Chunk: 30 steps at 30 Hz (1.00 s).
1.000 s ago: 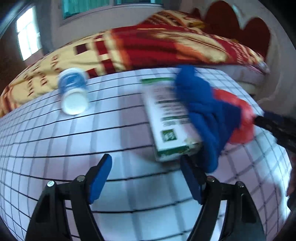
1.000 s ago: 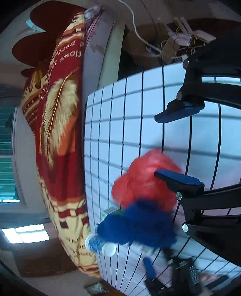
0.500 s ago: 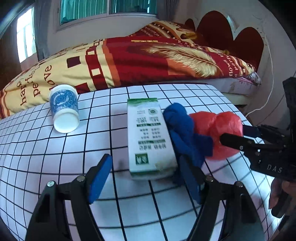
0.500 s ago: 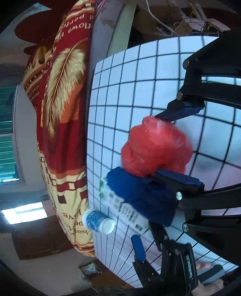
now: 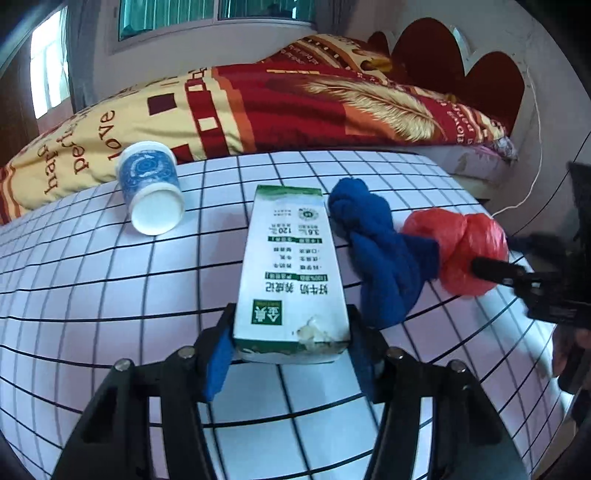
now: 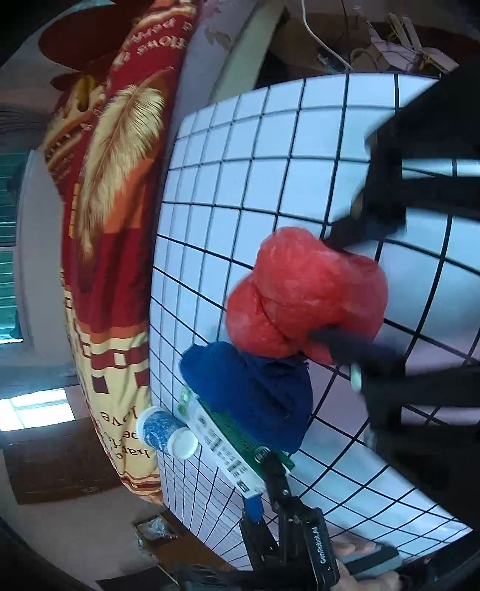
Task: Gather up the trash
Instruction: 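Lift the green carton and red bag off the table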
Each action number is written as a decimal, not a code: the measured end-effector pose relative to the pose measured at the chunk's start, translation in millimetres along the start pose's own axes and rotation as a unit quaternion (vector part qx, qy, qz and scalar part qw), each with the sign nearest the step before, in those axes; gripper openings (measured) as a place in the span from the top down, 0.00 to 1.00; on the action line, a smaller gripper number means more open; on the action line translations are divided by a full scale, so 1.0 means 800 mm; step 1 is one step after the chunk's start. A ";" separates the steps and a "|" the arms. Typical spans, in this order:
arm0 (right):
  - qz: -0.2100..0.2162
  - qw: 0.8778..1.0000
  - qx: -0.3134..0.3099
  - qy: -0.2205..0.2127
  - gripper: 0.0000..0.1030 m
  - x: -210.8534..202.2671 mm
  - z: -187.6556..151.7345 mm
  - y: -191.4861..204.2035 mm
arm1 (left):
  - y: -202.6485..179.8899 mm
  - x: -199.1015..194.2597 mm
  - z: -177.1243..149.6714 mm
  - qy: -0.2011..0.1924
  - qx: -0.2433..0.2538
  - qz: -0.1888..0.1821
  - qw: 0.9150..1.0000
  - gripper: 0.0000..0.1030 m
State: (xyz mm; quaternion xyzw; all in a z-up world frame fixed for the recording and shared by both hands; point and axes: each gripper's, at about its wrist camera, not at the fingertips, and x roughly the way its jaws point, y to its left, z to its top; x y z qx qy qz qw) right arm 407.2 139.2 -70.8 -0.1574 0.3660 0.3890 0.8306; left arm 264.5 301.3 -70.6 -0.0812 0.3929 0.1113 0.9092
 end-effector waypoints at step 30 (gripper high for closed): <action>-0.034 0.998 0.008 -0.060 0.65 -0.151 -0.076 0.031 | -0.060 -0.119 -0.055 -0.067 0.042 -0.001 0.997 0.48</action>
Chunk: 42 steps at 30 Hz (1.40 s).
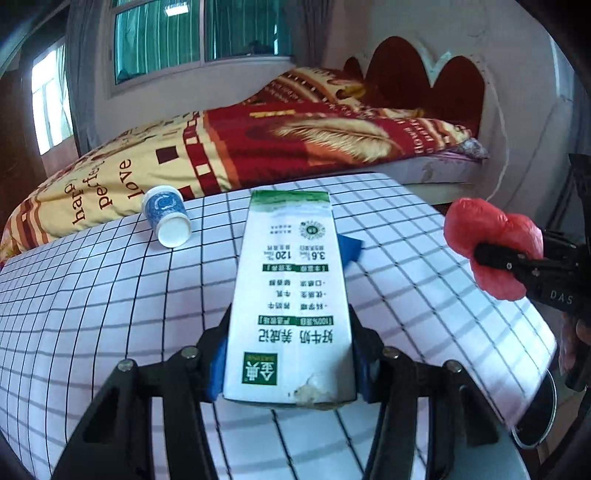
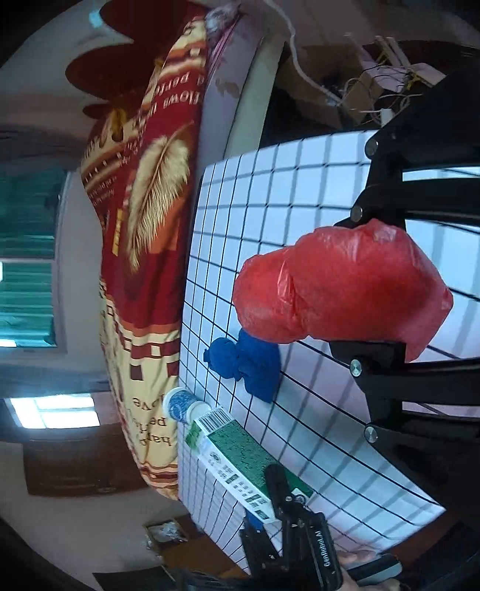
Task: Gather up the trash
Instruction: 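Lift the green carton and red bag off the table, then carry the green carton and red bag over the black bin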
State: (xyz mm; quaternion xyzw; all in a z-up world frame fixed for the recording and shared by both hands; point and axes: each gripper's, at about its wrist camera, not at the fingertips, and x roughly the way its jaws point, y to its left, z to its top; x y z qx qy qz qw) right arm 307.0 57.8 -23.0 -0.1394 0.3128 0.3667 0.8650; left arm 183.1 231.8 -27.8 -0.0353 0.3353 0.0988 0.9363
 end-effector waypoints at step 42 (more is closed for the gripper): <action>-0.150 0.974 0.165 -0.034 0.65 -0.277 -0.284 -0.128 | -0.296 -0.096 -0.097 0.009 0.111 -0.172 0.979 0.48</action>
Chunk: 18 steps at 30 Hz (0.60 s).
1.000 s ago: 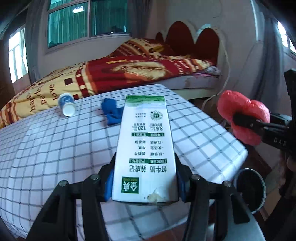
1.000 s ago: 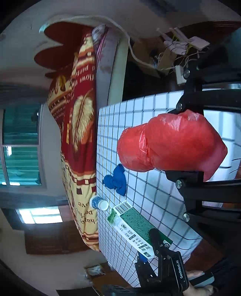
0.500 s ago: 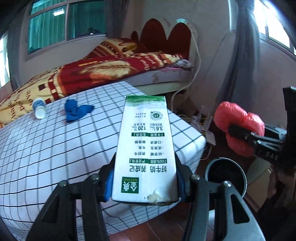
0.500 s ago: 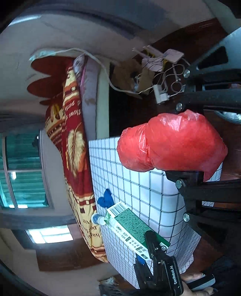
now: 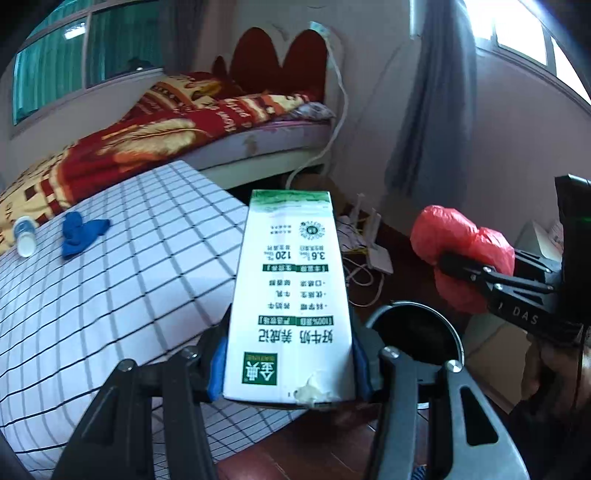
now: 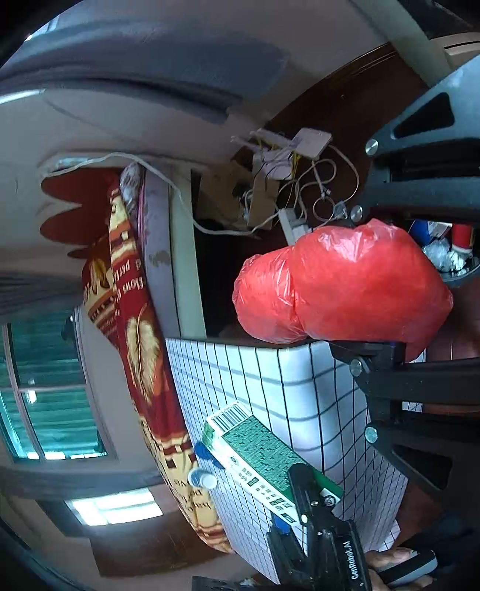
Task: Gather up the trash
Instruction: 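Carry the green carton and red bag over the black bin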
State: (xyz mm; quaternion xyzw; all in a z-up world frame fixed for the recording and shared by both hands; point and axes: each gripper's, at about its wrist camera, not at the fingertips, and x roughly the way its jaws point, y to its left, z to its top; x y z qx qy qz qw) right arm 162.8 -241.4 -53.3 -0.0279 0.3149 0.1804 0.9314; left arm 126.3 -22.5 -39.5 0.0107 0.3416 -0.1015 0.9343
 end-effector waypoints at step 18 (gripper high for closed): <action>-0.074 0.996 0.042 0.022 0.65 -0.029 -0.050 -0.092 | -0.102 0.055 -0.009 0.042 0.055 -0.075 0.995 0.48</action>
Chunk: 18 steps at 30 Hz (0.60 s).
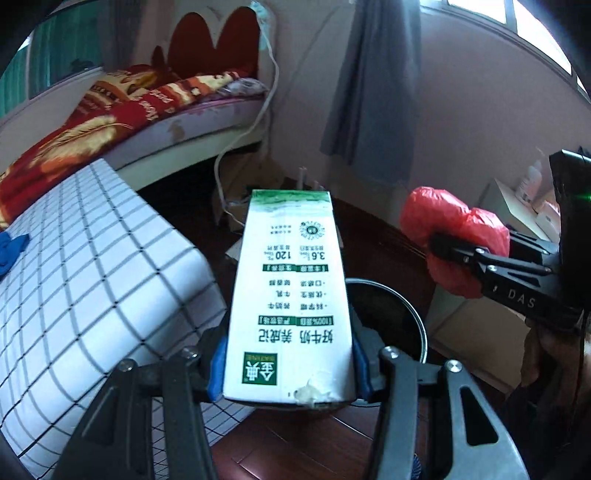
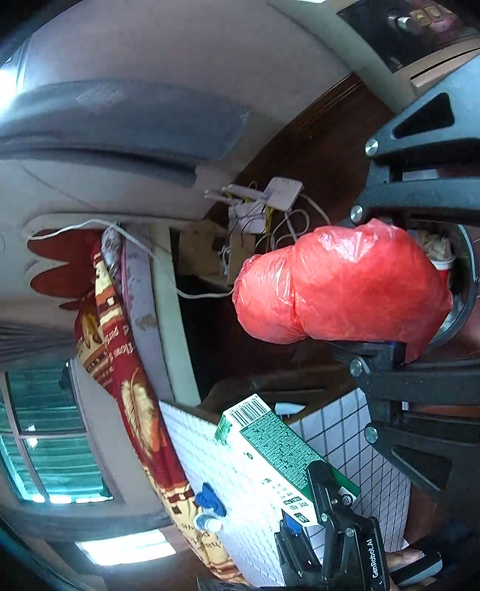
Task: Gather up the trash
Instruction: 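Carry the green carton and red bag over the black bin, then open both tools to drop the carton and bag into the bin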
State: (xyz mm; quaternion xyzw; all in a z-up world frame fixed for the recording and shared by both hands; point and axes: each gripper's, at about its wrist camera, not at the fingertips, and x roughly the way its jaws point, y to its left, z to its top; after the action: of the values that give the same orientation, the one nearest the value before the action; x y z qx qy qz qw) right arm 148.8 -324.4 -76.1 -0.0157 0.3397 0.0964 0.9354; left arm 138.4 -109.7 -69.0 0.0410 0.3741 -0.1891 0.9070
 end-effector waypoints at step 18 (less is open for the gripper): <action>-0.033 0.997 0.010 0.071 0.65 0.038 -0.064 -0.060 | -0.052 0.077 -0.022 0.073 0.025 -0.041 0.996 0.48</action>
State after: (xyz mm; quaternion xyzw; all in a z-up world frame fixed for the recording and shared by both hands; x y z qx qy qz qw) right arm 148.3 -371.2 -136.2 -0.0244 0.4053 0.0602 0.9119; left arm 151.4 -163.7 -121.5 0.0616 0.4355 -0.2321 0.8676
